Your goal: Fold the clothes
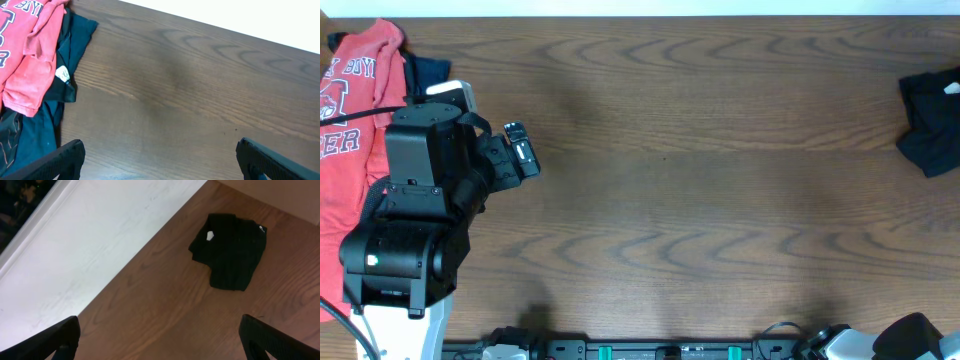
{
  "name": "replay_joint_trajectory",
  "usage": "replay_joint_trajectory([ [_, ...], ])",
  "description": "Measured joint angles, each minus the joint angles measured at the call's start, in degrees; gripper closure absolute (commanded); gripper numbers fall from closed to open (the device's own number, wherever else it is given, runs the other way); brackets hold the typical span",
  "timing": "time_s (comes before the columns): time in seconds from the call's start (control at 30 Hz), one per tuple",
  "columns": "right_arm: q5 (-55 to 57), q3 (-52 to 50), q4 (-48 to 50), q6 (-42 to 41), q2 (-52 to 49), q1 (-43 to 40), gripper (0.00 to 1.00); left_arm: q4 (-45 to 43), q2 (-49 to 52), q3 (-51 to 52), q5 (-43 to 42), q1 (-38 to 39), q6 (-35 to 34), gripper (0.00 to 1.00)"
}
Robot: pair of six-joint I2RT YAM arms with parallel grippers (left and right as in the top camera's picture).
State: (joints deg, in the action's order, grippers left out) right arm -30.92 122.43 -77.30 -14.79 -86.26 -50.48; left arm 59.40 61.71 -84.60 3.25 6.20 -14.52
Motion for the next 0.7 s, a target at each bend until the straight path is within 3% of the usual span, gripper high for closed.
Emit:
replay_joint_trajectory([
  [0.37,-0.4,0.0,0.0,-1.0,0.0,0.0,0.01,0.0,0.0,0.0,0.0,0.0,0.0,0.02],
  [0.57,-4.2,0.0,-0.1,-16.9,0.0,0.0,0.01,0.0,0.0,0.0,0.2,0.0,0.0,0.02],
  [0.7,-5.2,0.0,-0.1,-22.2,0.0,0.0,0.01,0.0,0.0,0.0,0.2,0.0,0.0,0.02],
])
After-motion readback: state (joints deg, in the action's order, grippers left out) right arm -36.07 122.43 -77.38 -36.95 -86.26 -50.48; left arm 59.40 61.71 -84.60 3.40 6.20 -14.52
